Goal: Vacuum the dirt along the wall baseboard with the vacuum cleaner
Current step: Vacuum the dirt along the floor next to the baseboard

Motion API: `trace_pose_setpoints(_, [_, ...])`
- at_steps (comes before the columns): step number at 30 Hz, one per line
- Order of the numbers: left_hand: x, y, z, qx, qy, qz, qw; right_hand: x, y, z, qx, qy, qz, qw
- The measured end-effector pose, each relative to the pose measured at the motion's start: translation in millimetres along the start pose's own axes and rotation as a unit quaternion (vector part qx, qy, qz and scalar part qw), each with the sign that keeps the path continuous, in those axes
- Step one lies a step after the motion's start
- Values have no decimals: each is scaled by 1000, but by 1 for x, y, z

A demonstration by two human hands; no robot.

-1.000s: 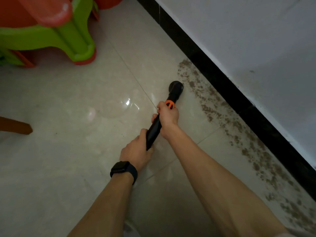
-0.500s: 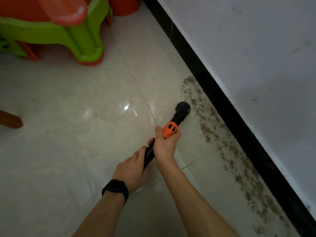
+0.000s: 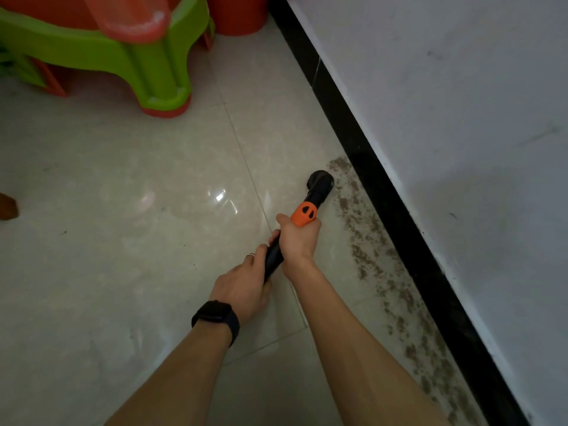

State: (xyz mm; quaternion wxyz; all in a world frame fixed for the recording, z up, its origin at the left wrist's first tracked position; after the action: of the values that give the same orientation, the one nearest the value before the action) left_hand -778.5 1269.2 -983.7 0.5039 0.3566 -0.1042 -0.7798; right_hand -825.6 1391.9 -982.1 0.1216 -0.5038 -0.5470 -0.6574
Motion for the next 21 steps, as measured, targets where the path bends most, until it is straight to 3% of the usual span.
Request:
trace_pose_setpoints(6, [-9, -22, 1, 0, 114, -35, 993, 22, -17, 1, 0, 87, -5, 996])
trace_pose_setpoints(13, [-26, -48, -2, 1, 282, -24, 959, 43, -40, 5, 38, 252, -6, 967])
trace_pose_setpoints(21, [-51, -76, 10, 7, 310, -37, 950, 72, -66, 20, 42, 328, -13, 944])
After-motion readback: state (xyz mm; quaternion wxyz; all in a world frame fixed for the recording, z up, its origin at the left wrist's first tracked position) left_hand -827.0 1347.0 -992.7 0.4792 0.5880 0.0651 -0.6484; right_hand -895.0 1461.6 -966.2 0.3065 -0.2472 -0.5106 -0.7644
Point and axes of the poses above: each hand's wrist, its own y-axis away from the middle knuckle, its own z-axis out of the back of the hand, x = y × z, the point moved 1 cm from there along -y, towards the middle knuckle, and after that the axes turned 14 degrees about x, right-handed, at the moved point
